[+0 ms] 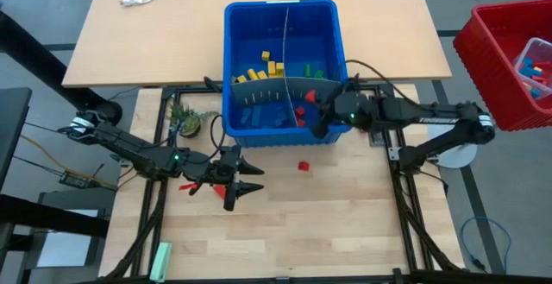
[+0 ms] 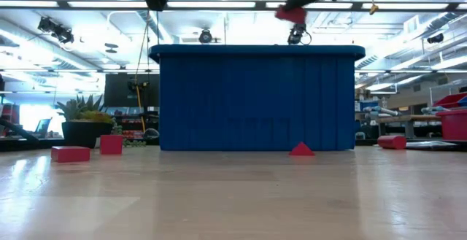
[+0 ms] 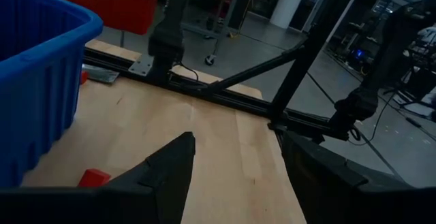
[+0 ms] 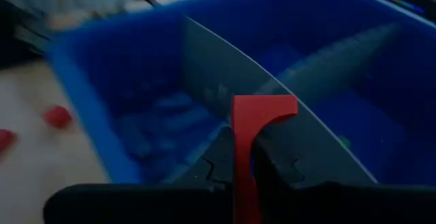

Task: Sort blocks
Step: Put the orange block with the other orange blocks into the blue bin

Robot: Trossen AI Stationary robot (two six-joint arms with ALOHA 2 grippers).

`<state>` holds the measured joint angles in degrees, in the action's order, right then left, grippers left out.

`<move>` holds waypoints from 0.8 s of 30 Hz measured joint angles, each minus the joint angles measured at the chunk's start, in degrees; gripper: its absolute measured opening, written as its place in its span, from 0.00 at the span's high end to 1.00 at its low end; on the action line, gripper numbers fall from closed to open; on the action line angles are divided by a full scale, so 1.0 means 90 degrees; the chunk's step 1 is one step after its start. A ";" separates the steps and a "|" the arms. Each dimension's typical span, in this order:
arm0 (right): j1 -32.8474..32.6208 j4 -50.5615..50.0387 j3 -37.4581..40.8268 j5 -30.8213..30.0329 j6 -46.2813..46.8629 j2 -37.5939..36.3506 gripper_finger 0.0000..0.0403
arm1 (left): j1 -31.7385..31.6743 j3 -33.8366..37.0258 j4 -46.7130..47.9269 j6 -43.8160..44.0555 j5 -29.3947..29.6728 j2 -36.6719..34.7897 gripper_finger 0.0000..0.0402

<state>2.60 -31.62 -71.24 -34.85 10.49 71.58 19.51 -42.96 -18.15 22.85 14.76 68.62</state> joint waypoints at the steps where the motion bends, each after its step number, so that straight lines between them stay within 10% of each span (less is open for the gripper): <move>1: 0.0148 -0.0152 0.0000 0.0056 0.0004 -0.0015 0.90 | 0.0000 0.0000 0.0000 -0.0001 0.0000 0.0000 0.42; 14: 0.0856 -0.0622 0.0000 0.0940 0.0287 0.0249 0.69 | 0.0000 0.0000 0.0021 -0.0002 -0.0165 0.0000 0.42; 24: 0.0037 -0.0599 -0.0002 0.2135 0.0927 0.0004 0.55 | 0.0002 0.0000 0.0016 -0.0002 -0.0221 0.0000 0.42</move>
<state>2.93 -37.01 -71.26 -15.64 18.83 71.61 19.53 -42.96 -18.00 22.83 12.78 68.62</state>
